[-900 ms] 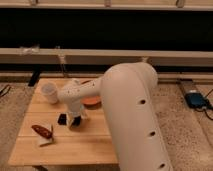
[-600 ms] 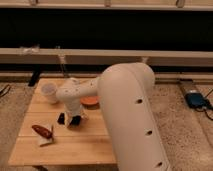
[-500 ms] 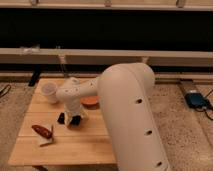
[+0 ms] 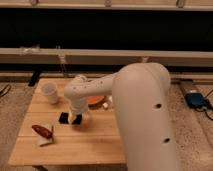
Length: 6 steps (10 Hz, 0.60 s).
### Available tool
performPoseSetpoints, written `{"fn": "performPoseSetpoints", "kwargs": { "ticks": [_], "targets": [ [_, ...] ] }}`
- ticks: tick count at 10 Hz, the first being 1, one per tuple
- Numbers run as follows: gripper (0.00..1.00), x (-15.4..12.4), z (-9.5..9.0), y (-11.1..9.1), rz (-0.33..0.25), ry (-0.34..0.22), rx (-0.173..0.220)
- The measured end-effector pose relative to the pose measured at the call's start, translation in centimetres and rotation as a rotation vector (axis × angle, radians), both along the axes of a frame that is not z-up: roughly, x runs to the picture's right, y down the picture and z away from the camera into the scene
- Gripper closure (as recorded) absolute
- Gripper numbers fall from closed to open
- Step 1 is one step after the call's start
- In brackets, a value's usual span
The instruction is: Push the eraser across the table
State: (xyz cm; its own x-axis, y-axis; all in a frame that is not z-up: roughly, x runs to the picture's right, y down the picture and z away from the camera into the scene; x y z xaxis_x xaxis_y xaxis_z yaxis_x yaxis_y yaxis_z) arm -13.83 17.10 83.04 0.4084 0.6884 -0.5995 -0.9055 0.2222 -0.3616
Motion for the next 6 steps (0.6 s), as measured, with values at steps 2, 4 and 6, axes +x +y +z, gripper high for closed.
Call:
{"fn": "performPoseSetpoints", "kwargs": {
  "ticks": [2,4,6],
  "targets": [
    [0.21,2.0,-2.3,-0.4,0.045,-0.021,-0.002],
    [0.21,3.4,-3.0,-0.2,0.037,0.018,0.018],
    [0.21,4.8,-2.0,0.9,0.009,0.090,0.030]
  ]
}}
